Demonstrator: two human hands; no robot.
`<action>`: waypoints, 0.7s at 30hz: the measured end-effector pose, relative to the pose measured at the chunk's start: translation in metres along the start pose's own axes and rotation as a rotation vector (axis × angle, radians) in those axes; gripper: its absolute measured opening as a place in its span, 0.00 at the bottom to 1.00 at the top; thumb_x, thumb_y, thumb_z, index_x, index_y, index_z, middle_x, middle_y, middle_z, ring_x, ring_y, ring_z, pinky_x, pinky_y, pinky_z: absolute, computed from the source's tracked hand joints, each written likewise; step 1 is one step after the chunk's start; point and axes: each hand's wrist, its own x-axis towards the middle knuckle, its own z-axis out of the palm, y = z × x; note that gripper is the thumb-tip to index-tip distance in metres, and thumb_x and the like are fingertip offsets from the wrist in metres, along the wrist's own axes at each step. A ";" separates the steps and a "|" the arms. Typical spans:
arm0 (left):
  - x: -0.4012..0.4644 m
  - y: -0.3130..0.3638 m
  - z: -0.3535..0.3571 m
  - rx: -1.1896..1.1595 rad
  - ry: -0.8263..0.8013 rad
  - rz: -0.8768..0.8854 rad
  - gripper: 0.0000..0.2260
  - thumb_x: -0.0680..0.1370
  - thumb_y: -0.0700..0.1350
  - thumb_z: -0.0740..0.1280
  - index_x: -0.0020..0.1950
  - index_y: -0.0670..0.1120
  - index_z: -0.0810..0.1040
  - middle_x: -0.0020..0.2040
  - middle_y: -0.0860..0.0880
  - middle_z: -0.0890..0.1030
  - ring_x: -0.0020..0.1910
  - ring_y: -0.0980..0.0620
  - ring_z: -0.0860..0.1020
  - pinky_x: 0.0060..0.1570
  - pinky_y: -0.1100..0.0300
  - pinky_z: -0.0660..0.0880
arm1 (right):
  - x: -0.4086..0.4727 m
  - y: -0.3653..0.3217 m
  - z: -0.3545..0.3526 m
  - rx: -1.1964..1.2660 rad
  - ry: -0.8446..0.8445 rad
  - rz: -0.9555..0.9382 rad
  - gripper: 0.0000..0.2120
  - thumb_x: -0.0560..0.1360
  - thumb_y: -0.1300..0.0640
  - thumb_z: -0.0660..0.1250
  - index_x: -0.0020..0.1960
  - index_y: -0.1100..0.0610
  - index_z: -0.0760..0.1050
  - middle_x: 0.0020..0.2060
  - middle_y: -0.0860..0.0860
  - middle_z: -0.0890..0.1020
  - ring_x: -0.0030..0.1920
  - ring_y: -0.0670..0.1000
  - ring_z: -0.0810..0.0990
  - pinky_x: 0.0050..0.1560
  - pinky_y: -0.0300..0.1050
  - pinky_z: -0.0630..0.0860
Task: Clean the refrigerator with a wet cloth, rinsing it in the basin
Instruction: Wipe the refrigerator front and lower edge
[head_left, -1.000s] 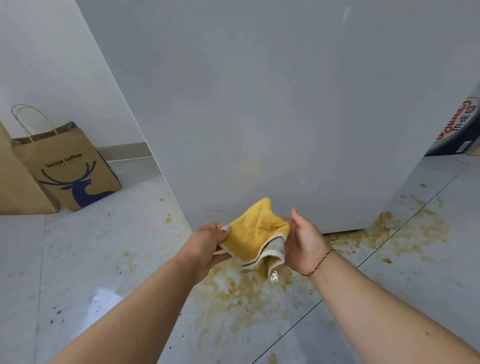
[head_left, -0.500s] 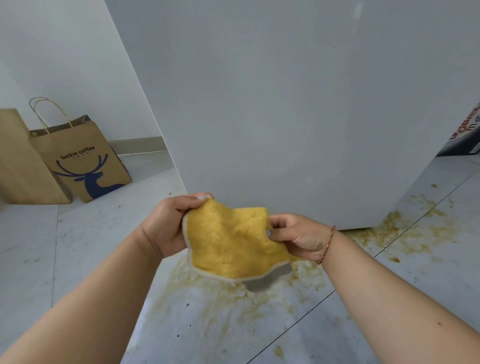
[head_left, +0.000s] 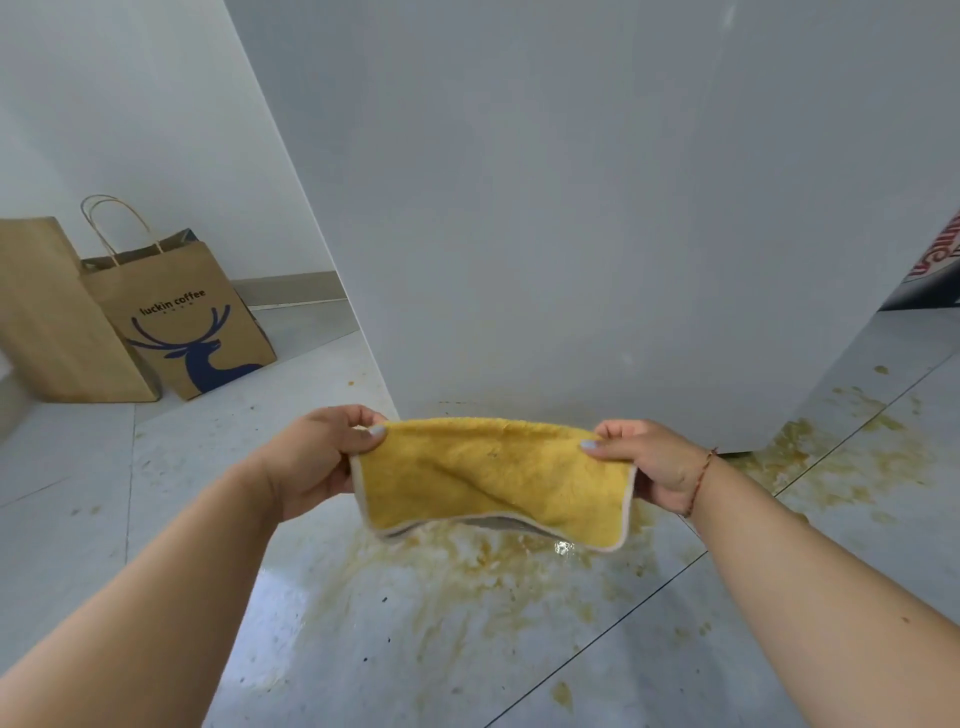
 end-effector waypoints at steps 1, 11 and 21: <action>0.003 -0.004 0.005 0.006 -0.002 -0.015 0.06 0.81 0.38 0.60 0.52 0.38 0.76 0.45 0.41 0.79 0.42 0.47 0.79 0.41 0.55 0.81 | 0.001 -0.003 0.008 0.092 0.034 0.002 0.09 0.73 0.63 0.68 0.36 0.56 0.72 0.28 0.50 0.75 0.27 0.46 0.74 0.29 0.37 0.72; 0.008 -0.025 0.076 -0.427 -0.068 -0.219 0.21 0.80 0.52 0.61 0.56 0.33 0.79 0.49 0.35 0.83 0.47 0.40 0.82 0.54 0.44 0.78 | 0.000 -0.006 0.112 0.115 -0.050 -0.008 0.26 0.82 0.45 0.51 0.46 0.65 0.78 0.37 0.59 0.81 0.37 0.55 0.81 0.41 0.47 0.80; 0.016 -0.037 0.076 -0.796 -0.113 -0.066 0.32 0.68 0.28 0.62 0.68 0.51 0.72 0.47 0.40 0.78 0.42 0.48 0.75 0.46 0.52 0.77 | 0.025 0.064 0.070 0.508 0.238 0.312 0.32 0.64 0.28 0.66 0.45 0.57 0.74 0.29 0.52 0.72 0.31 0.51 0.70 0.33 0.41 0.67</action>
